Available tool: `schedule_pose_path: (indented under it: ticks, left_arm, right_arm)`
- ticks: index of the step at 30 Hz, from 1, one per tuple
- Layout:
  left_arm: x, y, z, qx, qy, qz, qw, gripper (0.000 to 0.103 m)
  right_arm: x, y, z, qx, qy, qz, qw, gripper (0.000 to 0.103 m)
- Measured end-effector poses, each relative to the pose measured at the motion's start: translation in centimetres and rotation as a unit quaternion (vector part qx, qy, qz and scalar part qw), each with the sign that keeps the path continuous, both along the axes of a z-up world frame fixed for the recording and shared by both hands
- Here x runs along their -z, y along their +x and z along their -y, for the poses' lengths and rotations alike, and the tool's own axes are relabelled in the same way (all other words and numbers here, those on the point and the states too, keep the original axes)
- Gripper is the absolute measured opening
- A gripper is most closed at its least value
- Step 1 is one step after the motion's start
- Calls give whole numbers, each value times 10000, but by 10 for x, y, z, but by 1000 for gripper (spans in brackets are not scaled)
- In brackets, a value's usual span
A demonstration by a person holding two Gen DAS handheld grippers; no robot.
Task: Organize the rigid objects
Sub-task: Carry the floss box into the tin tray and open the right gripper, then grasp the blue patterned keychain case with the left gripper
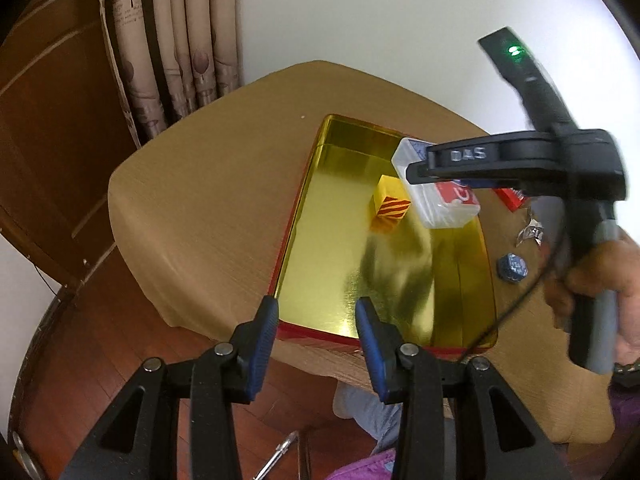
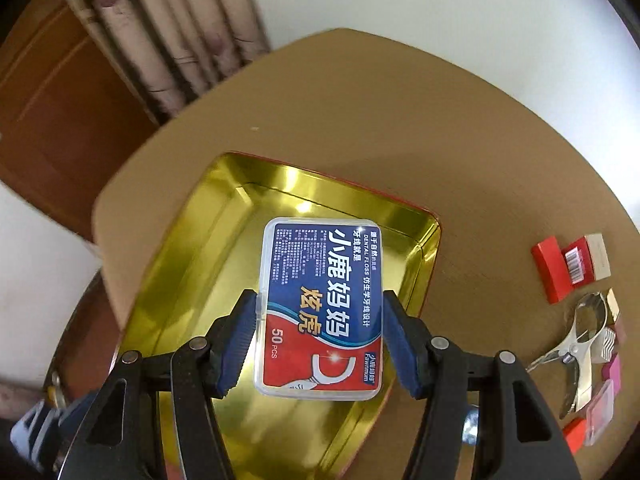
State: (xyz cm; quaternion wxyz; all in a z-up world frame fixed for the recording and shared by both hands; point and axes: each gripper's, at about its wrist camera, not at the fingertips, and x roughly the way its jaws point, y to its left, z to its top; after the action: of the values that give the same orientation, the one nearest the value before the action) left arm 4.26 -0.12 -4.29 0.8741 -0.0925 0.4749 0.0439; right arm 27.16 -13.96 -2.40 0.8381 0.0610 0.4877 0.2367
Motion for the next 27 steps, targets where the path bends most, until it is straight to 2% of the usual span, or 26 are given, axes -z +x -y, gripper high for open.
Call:
schedule_pose_path:
  ticks: [4,8,10,11,12,13,17,21,24,27]
  left_arm:
    - [2,1,-5,-75,-92,-32,9999,41]
    - [3,0,-2,-82,-3,-36,10000,41]
    - [4,0,1,-64,39,-65,10000,41]
    - [4,0,2,-49,48,-59,10000,41]
    - [3,-1,4,-6,64,-34,10000,41]
    - [2,-2,5,17,96,-24,9999,41]
    - [1,-3,15,110,360,-3,9993,41]
    - [0,-6,24,175,420,38,9990,41]
    - [-1,-10,34,306,482,82,9983,41]
    - [-5,-15,57,599,622,129,9962,41]
  right_arm:
    - [15,13,5,162,599,-466,9970,58]
    - [25,27,5,114,1778,-959,9793,59]
    - [25,30,12,220,2035,-862,9750,62]
    - [21,28,17,238,2028,-729,9762,66]
    - [18,24,22,298,1976,-596,9780,79]
    - [14,20,28,358,1951,-452,9791,87]
    - [-6,-21,73,424,2125,296,9758,87]
    - [-9,-71,127,750,2098,800,9716,87]
    - [13,-125,184,1420,1548,1194,9704,89]
    - [53,-183,248,2228,408,1559,9614,95]
